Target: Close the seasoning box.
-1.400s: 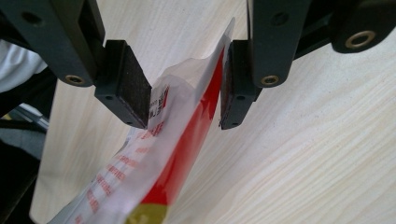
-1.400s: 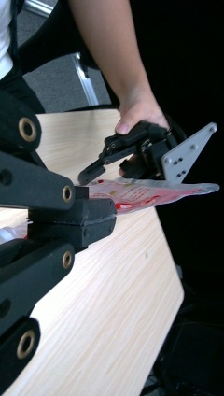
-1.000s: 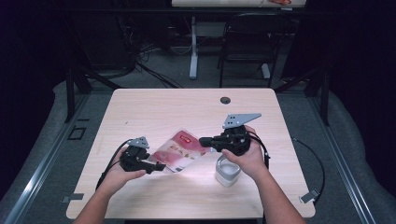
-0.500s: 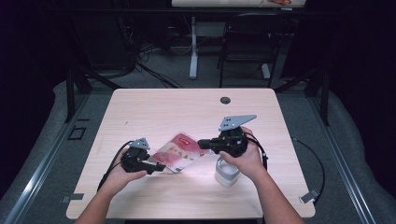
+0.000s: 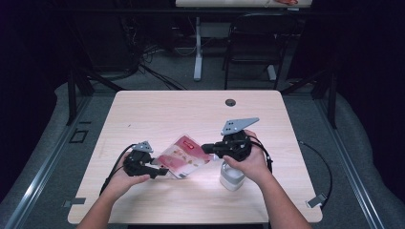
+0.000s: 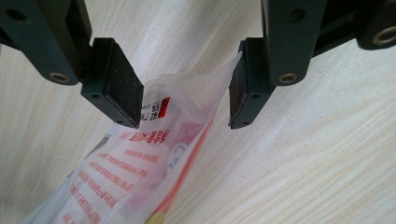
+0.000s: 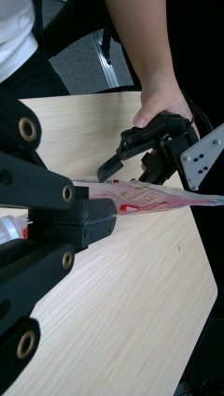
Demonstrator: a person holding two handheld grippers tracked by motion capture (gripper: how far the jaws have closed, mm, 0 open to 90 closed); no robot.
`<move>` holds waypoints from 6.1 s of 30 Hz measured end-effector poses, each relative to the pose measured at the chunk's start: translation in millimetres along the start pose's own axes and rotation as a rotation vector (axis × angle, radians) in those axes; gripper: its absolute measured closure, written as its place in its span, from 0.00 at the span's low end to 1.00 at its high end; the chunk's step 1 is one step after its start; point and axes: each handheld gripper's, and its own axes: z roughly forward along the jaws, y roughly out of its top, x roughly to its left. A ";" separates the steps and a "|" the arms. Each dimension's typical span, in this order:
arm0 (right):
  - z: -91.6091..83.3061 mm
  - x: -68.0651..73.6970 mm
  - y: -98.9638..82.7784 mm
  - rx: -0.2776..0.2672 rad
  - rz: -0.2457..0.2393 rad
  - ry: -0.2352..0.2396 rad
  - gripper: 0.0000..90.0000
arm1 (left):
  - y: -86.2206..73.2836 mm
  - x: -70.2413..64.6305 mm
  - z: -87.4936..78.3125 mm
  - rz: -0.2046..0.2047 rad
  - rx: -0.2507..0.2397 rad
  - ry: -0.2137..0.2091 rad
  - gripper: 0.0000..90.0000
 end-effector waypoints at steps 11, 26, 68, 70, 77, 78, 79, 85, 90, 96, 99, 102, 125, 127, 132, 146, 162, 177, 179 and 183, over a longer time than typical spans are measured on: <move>5.6 6.4 10.5 0.022 -0.040 0.001 1.00 | -1.9 6.6 -9.9 -0.008 -0.011 0.017 0.51; 34.4 22.3 40.0 0.051 -0.101 0.040 1.00 | 0.0 8.2 -40.1 0.005 -0.096 0.016 0.50; 54.6 43.9 65.9 -0.012 -0.080 0.070 0.75 | -9.8 14.5 -73.4 -0.014 -0.156 0.018 0.51; 51.9 43.8 64.7 -0.016 -0.078 0.052 0.73 | -11.1 15.6 -76.7 -0.017 -0.155 0.024 0.51; 43.0 39.7 58.5 -0.043 -0.050 -0.027 0.64 | -13.8 18.4 -90.8 -0.026 -0.183 0.041 0.52; 41.3 38.6 57.6 -0.048 -0.043 -0.037 0.63 | -14.0 18.9 -92.6 -0.029 -0.183 0.049 0.52; 39.7 37.8 56.6 -0.058 -0.035 -0.050 0.61 | -14.2 19.3 -93.5 -0.030 -0.187 0.055 0.52; 31.1 34.7 49.6 -0.076 -0.018 -0.127 0.55 | -16.6 23.2 -102.3 -0.050 -0.206 0.080 0.52; 23.9 33.7 45.2 -0.085 -0.021 -0.193 0.51 | -17.7 25.5 -104.7 -0.059 -0.212 0.095 0.52; 10.1 28.5 37.5 -0.109 0.002 -0.244 0.48 | -17.8 27.1 -104.6 -0.083 -0.218 0.119 0.52; 2.1 26.4 33.1 -0.114 0.003 -0.275 0.47 | -18.6 29.1 -105.7 -0.095 -0.224 0.126 0.52; -7.5 23.6 27.1 -0.120 0.012 -0.305 0.47 | -19.4 30.6 -107.0 -0.102 -0.233 0.135 0.52; -93.0 -10.3 -29.5 -0.261 0.170 -0.486 0.49 | -19.8 29.7 -109.1 -0.117 -0.241 0.202 0.51; -97.6 -13.3 -34.7 -0.277 0.192 -0.493 0.49 | -19.6 29.3 -108.6 -0.120 -0.243 0.203 0.51; -107.8 -17.3 -46.1 -0.269 0.205 -0.528 0.57 | -19.8 29.2 -110.5 -0.118 -0.252 0.203 0.51; -118.1 -23.1 -68.2 -0.294 0.244 -0.563 0.69 | -17.5 26.9 -116.5 -0.138 -0.303 0.186 0.51; -112.7 -45.6 -97.7 -0.240 0.338 -0.580 0.84 | -19.3 30.1 -112.3 -0.147 -0.283 0.200 0.51; -93.8 -48.4 -105.0 -0.179 0.349 -0.534 1.00 | -20.3 32.3 -112.7 -0.152 -0.283 0.202 0.51; -92.6 -47.7 -104.3 -0.173 0.343 -0.533 1.00 | -20.0 31.9 -112.5 -0.152 -0.285 0.201 0.51; -90.8 -45.7 -102.7 -0.179 0.338 -0.521 1.00 | -19.8 31.5 -113.0 -0.147 -0.283 0.201 0.51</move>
